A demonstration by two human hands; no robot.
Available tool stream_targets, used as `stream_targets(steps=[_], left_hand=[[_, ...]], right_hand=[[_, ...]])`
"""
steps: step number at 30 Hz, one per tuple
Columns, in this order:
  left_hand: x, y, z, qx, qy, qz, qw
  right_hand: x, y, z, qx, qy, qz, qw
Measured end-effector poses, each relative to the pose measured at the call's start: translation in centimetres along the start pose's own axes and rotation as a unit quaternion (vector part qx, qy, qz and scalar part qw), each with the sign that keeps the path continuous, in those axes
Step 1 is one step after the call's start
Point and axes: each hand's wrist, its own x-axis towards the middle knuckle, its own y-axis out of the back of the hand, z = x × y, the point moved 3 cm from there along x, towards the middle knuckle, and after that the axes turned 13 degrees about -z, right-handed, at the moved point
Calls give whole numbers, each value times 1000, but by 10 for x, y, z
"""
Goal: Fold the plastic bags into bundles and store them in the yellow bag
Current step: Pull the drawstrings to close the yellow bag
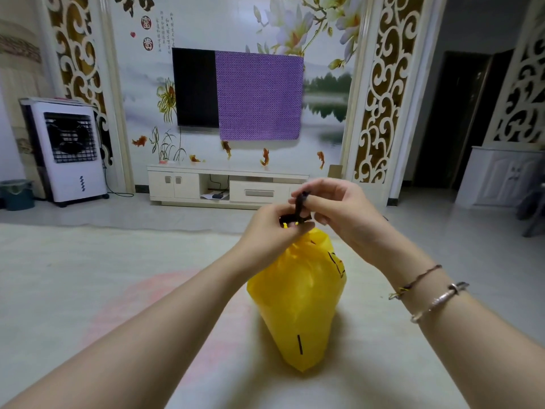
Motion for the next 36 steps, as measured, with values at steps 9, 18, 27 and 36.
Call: stream_targets(steps=[9, 18, 27, 36], left_hand=[[-3, 0, 7, -64, 25, -23, 997], [-9, 12, -8, -144, 142, 0, 979], [-17, 17, -12, -291, 222, -76, 927], [-12, 9, -14, -274, 165, -47, 946]], right_hand=[[-11, 13, 21, -212, -97, 24, 972], [-23, 13, 30, -60, -60, 98, 992], [-39, -6, 39, -91, -22, -78, 993], [-33, 2, 47, -148, -53, -73, 985]])
